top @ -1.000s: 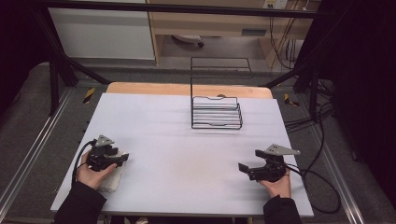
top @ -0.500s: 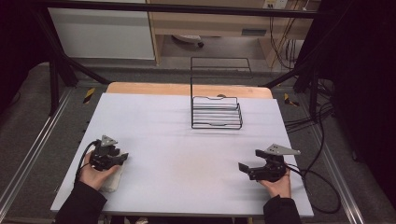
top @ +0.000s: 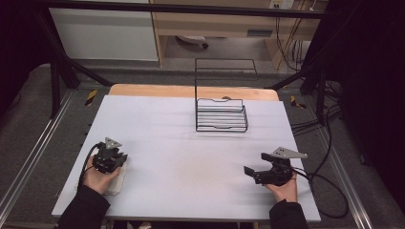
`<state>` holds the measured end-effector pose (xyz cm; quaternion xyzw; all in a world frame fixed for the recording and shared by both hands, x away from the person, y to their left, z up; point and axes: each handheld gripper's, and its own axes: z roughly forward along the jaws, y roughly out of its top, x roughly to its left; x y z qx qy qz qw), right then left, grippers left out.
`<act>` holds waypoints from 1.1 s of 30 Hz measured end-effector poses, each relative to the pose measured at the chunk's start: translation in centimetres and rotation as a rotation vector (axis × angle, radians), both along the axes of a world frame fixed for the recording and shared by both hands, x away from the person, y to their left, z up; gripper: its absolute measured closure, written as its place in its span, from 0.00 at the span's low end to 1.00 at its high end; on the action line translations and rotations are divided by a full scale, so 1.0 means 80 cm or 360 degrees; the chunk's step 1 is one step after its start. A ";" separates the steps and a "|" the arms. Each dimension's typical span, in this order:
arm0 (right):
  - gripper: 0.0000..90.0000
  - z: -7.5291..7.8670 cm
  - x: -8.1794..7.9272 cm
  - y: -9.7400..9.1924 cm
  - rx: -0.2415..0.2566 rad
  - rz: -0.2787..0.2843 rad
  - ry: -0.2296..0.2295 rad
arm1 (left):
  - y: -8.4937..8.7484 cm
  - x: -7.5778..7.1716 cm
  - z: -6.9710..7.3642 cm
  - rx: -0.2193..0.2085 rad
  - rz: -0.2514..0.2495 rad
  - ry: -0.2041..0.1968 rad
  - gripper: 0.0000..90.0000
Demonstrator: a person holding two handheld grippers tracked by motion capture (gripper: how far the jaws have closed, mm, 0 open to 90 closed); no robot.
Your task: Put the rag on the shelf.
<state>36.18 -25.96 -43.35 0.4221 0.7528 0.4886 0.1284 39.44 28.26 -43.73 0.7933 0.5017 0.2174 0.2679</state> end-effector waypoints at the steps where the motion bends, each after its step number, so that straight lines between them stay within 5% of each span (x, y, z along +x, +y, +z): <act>1: 0.00 0.000 0.000 0.000 0.0002 -0.0002 0.0003 | 0.002 0.000 0.000 -0.0025 0.0001 0.0006 0.91; 6: 0.01 0.000 0.000 0.000 0.0005 -0.0001 0.0001 | 0.017 0.000 0.001 -0.0191 -0.0008 0.0014 0.92; 16: 0.01 0.000 0.000 0.000 0.0004 0.0000 0.0000 | 0.007 -0.009 0.014 -0.0261 -0.0086 -0.0083 0.93; 33: 0.01 0.000 0.000 0.000 0.0002 0.0000 -0.0002 | -0.061 -0.013 0.027 -0.0269 -0.0287 -0.0150 0.93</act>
